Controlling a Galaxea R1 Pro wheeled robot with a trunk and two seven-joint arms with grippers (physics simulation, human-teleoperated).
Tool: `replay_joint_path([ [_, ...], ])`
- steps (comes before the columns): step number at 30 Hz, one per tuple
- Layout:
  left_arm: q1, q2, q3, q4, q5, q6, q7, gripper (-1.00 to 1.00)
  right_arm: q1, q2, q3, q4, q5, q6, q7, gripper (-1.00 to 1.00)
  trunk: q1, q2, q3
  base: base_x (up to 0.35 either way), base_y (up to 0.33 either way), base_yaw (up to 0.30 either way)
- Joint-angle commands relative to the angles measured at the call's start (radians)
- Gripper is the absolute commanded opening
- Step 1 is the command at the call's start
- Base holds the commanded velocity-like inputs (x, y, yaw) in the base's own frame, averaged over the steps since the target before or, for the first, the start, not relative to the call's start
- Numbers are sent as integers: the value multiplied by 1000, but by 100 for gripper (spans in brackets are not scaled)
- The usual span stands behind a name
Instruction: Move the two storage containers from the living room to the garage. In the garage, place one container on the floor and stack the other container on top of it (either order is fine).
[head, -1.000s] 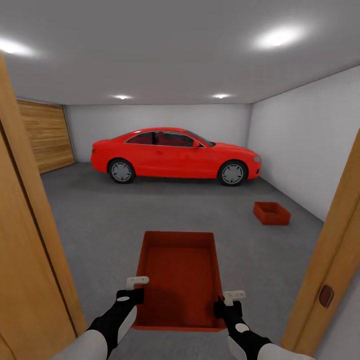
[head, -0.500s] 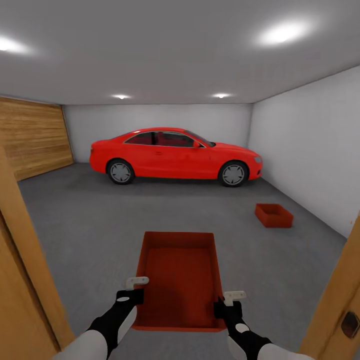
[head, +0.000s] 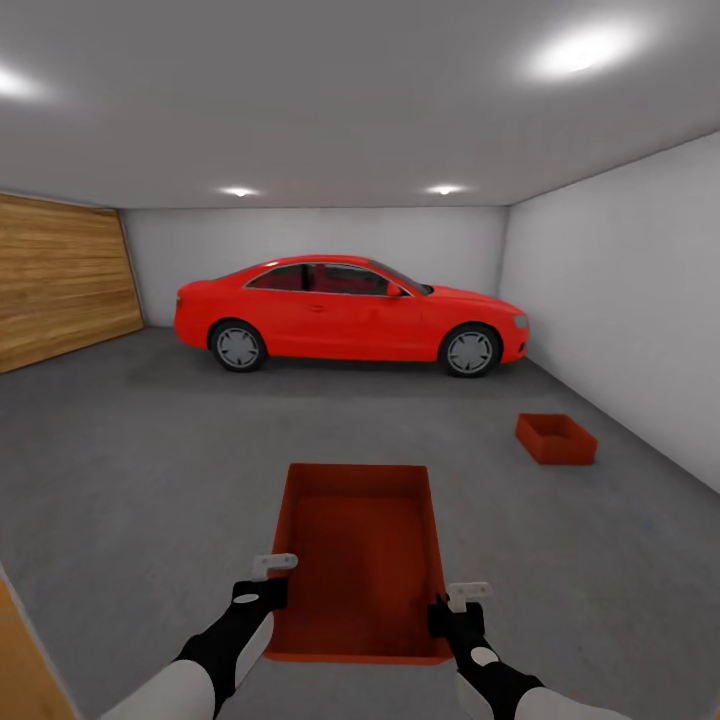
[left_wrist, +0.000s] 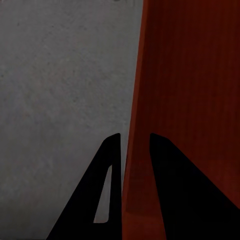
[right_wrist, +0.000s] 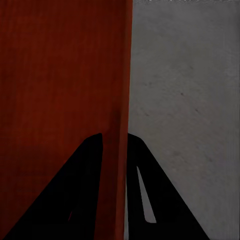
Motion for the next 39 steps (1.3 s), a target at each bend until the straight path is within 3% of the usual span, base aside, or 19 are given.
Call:
replay_joint_path([
  [1, -1, 1, 3, -4, -5, 7, 13, -100, -1, 0, -22, 2, -21, -6, -9, -100, 1, -1, -2, 320, 0, 0],
  [39, -1, 0, 3, -5, -5, 7, 13, -100, -1, 0, -22, 2, -21, -6, -9, -100, 1, -1, -2, 320, 0, 0],
])
